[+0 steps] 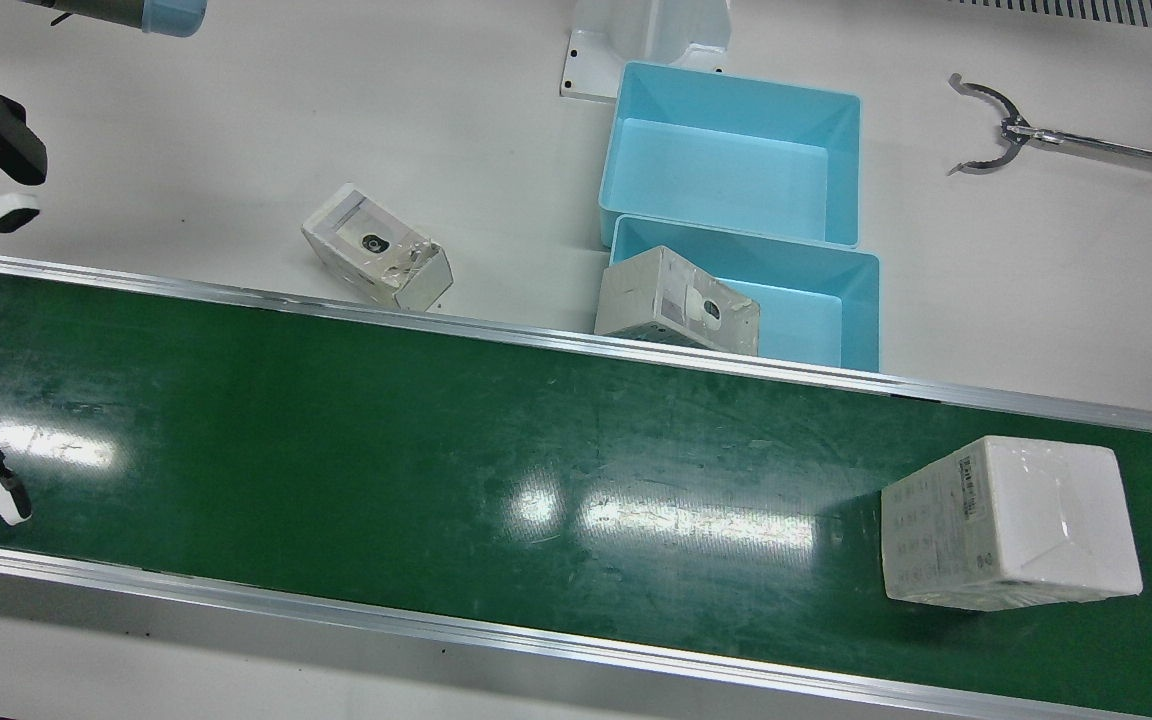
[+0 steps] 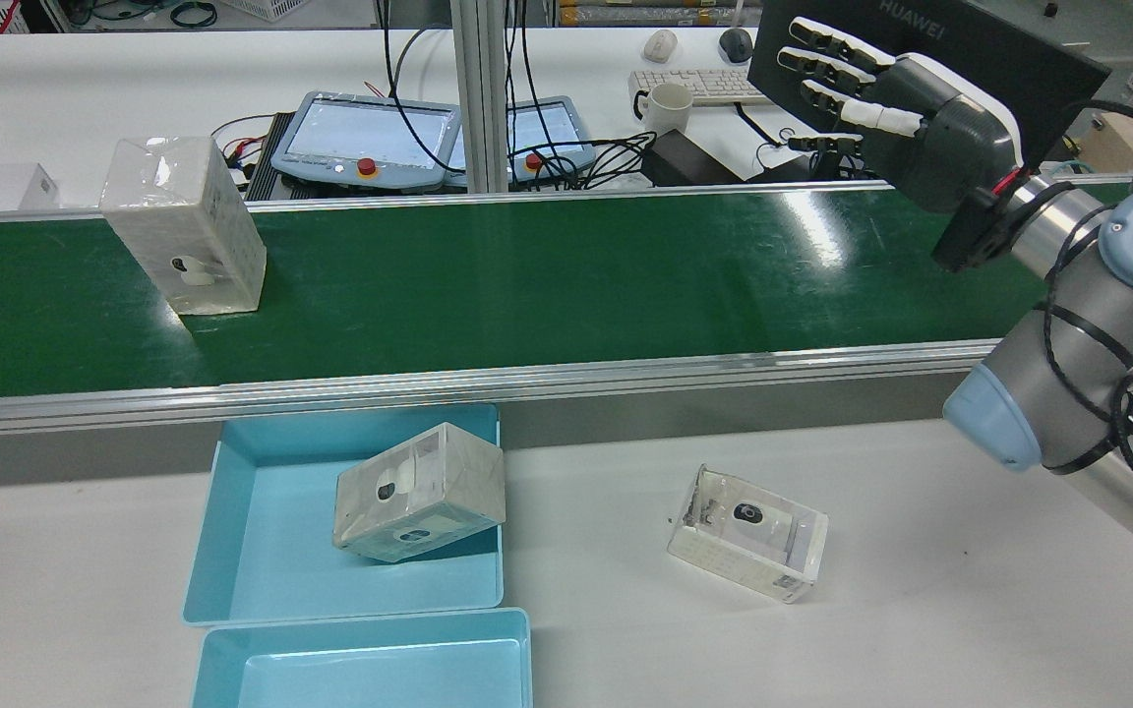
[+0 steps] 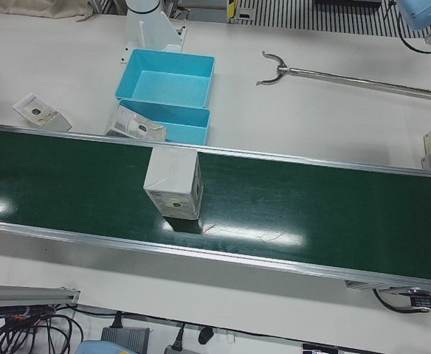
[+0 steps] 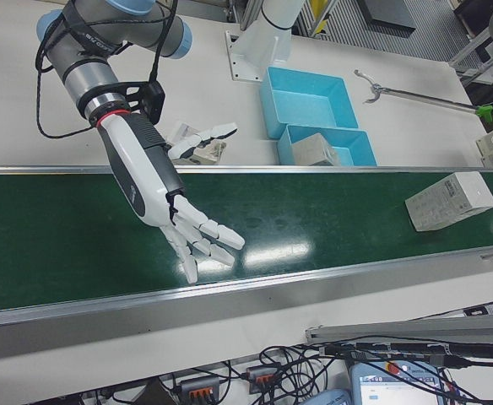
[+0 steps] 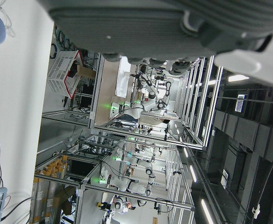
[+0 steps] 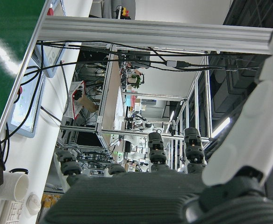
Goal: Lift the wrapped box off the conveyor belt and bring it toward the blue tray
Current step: 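Lower the open right hand toward the belt ahead of the box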
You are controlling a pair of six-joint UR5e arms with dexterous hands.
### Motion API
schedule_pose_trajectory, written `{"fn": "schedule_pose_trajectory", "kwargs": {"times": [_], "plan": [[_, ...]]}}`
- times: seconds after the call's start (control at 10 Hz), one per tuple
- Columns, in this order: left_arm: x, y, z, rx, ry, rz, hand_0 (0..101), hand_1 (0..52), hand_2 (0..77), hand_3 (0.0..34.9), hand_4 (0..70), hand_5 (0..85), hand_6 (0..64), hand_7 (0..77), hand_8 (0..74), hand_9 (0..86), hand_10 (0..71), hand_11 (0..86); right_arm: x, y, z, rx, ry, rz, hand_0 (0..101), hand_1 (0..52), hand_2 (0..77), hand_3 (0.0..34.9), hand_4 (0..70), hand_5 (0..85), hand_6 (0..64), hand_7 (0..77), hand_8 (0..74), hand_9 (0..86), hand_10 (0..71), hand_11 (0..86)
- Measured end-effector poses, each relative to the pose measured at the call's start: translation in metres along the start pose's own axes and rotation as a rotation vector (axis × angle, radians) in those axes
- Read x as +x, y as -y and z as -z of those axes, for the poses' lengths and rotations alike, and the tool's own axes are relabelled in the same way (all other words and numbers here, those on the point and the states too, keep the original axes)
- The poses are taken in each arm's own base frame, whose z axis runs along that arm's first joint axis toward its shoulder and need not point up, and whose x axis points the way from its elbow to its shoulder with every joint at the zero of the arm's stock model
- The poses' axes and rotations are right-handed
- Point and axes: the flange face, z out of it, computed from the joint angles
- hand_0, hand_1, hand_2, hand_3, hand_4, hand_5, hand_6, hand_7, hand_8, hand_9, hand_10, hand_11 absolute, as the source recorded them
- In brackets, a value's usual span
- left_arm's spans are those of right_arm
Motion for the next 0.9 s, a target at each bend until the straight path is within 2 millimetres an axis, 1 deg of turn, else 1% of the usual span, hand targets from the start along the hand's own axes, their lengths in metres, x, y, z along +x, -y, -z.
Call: {"fn": "schedule_pose_trajectory", "kwargs": {"times": [0.1, 0.2, 0.3, 0.4, 0.5, 0.6, 0.7, 0.9], "plan": [[0.000, 0.000, 0.000, 0.000, 0.000, 0.000, 0, 0.0, 1.1, 0.0, 0.0, 0.5, 0.0, 0.5, 0.5, 0.5, 0.0, 0.0, 0.001, -0.003, -0.001, -0.006, -0.001, -0.004, 38, 6.0, 11.4, 30.1, 13.1, 8.7, 0.0, 12.5, 0.0, 1.6, 6.0, 9.8], [0.000, 0.000, 0.000, 0.000, 0.000, 0.000, 0, 0.0, 0.5, 0.0, 0.0, 0.5, 0.0, 0.5, 0.0, 0.5, 0.0, 0.0, 0.000, -0.006, 0.003, -0.009, -0.001, -0.011, 38, 6.0, 11.4, 30.1, 13.1, 8.7, 0.0, 12.5, 0.0, 1.6, 6.0, 9.8], [0.000, 0.000, 0.000, 0.000, 0.000, 0.000, 0, 0.0, 0.5, 0.0, 0.0, 0.5, 0.0, 0.5, 0.0, 0.5, 0.0, 0.0, -0.002, -0.006, 0.008, -0.010, 0.000, -0.017, 38, 6.0, 9.8, 30.1, 13.1, 6.0, 0.0, 12.5, 0.0, 1.6, 5.4, 8.7], [0.000, 0.000, 0.000, 0.000, 0.000, 0.000, 0, 0.0, 0.5, 0.0, 0.0, 0.5, 0.0, 0.5, 0.5, 0.0, 0.0, 0.0, -0.004, -0.006, 0.014, -0.009, 0.003, -0.021, 38, 6.0, 9.8, 30.1, 13.1, 6.0, 0.0, 12.5, 0.0, 1.6, 5.4, 8.7], [0.000, 0.000, 0.000, 0.000, 0.000, 0.000, 0, 0.0, 1.1, 0.0, 0.0, 0.5, 0.0, 0.5, 0.5, 0.0, 0.0, 0.0, -0.007, -0.006, 0.023, -0.009, 0.004, -0.024, 38, 6.0, 9.8, 30.1, 12.0, 4.4, 0.0, 10.4, 0.0, 1.6, 5.4, 8.2], [0.000, 0.000, 0.000, 0.000, 0.000, 0.000, 0, 0.0, 1.1, 0.0, 0.0, 0.5, 0.0, 0.5, 0.5, 0.0, 0.0, 0.0, -0.009, -0.006, 0.031, -0.009, 0.004, -0.025, 38, 6.0, 9.8, 30.1, 12.0, 6.0, 0.0, 11.4, 0.0, 1.6, 5.4, 8.2], [0.000, 0.000, 0.000, 0.000, 0.000, 0.000, 0, 0.0, 1.1, 0.0, 0.0, 0.5, 0.0, 0.5, 0.5, 0.0, 0.0, 0.0, -0.011, -0.007, 0.037, -0.011, 0.006, -0.026, 38, 7.1, 9.3, 30.1, 12.0, 6.0, 0.0, 11.4, 0.0, 1.1, 6.0, 8.2], [0.000, 0.000, 0.000, 0.000, 0.000, 0.000, 0, 0.0, 0.5, 0.0, 0.0, 0.5, 0.0, 0.5, 0.0, 0.5, 0.0, 0.0, -0.016, -0.011, 0.042, -0.019, 0.011, -0.039, 38, 7.1, 9.3, 30.1, 12.0, 6.0, 0.0, 11.4, 0.0, 1.1, 5.4, 8.2]]}}
